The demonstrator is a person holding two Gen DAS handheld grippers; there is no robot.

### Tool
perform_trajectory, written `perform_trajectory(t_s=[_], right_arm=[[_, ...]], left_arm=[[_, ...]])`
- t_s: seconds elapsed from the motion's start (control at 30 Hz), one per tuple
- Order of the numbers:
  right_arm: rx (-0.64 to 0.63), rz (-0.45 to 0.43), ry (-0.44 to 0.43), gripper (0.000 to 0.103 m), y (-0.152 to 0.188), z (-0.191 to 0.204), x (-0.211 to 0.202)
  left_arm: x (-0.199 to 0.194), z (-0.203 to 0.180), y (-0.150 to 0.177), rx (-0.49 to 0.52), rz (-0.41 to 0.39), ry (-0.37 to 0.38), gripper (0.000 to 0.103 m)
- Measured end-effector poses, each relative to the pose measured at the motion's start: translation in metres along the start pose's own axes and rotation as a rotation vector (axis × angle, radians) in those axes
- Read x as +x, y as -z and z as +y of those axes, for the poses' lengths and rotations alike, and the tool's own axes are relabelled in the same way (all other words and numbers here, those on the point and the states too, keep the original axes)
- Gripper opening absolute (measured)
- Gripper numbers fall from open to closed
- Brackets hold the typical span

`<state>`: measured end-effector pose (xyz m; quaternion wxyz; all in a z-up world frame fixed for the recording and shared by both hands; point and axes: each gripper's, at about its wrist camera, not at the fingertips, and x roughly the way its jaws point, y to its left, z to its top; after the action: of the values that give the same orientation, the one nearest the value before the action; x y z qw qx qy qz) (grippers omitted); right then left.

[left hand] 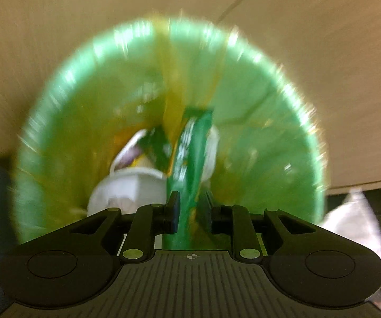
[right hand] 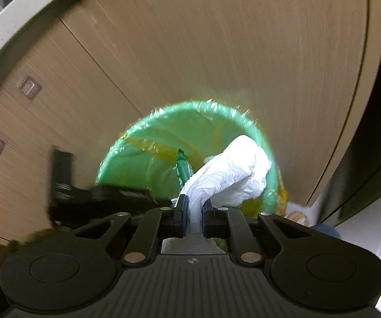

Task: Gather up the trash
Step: 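Carry the wrapper and tissue down over the green trash bin with both grippers, then open both grippers to drop the wrapper and tissue into the bin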

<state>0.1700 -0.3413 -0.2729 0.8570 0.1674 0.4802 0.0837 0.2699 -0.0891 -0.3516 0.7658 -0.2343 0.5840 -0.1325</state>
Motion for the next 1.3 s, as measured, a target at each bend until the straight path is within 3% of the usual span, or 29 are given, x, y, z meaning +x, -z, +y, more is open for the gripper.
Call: perform_trajectory(t_s=[0.13, 0.23, 0.37, 0.53, 0.57, 0.63, 0.73, 0.9, 1.07, 1.13, 1.23, 1.3], right_arm=[[-0.018, 0.056, -0.039, 0.010, -0.005, 0.010, 0.022], [-0.053, 0.113, -0.067, 0.010, -0.011, 0.026, 0.051], [-0.082, 0.253, -0.088, 0.011, -0.011, 0.048, 0.110], [-0.048, 0.437, -0.032, 0.036, -0.010, 0.049, 0.182], [-0.023, 0.441, -0.035, 0.038, -0.012, 0.045, 0.182], [-0.005, 0.426, -0.028, 0.052, -0.017, 0.041, 0.178], [-0.042, 0.413, 0.060, 0.056, -0.023, 0.040, 0.181], [-0.070, 0.393, 0.142, 0.056, -0.048, 0.038, 0.204], [-0.057, 0.397, 0.154, 0.054, -0.064, 0.036, 0.241], [-0.031, 0.420, 0.138, 0.029, -0.064, 0.032, 0.250], [-0.010, 0.410, 0.092, 0.013, -0.068, 0.031, 0.237], [0.008, 0.352, 0.054, 0.011, -0.074, 0.032, 0.212]], left_arm=[[-0.048, -0.003, 0.000, 0.045, -0.065, -0.029, 0.023], [-0.081, 0.002, 0.008, 0.046, -0.097, -0.007, 0.023], [-0.093, 0.013, 0.020, 0.035, -0.091, 0.025, 0.023], [-0.092, 0.028, 0.026, -0.005, -0.071, 0.003, 0.023], [-0.093, 0.031, 0.027, -0.011, -0.069, 0.006, 0.023], [-0.092, 0.035, 0.030, -0.021, -0.059, 0.017, 0.023], [-0.088, 0.033, 0.038, -0.008, -0.045, 0.033, 0.023], [-0.083, 0.019, 0.052, 0.056, -0.007, 0.070, 0.023], [-0.077, 0.009, 0.061, 0.121, 0.035, 0.096, 0.023], [-0.075, 0.012, 0.060, 0.106, 0.038, 0.099, 0.023], [-0.074, 0.021, 0.055, 0.072, 0.030, 0.098, 0.023], [-0.075, 0.025, 0.054, 0.053, 0.028, 0.100, 0.023]])
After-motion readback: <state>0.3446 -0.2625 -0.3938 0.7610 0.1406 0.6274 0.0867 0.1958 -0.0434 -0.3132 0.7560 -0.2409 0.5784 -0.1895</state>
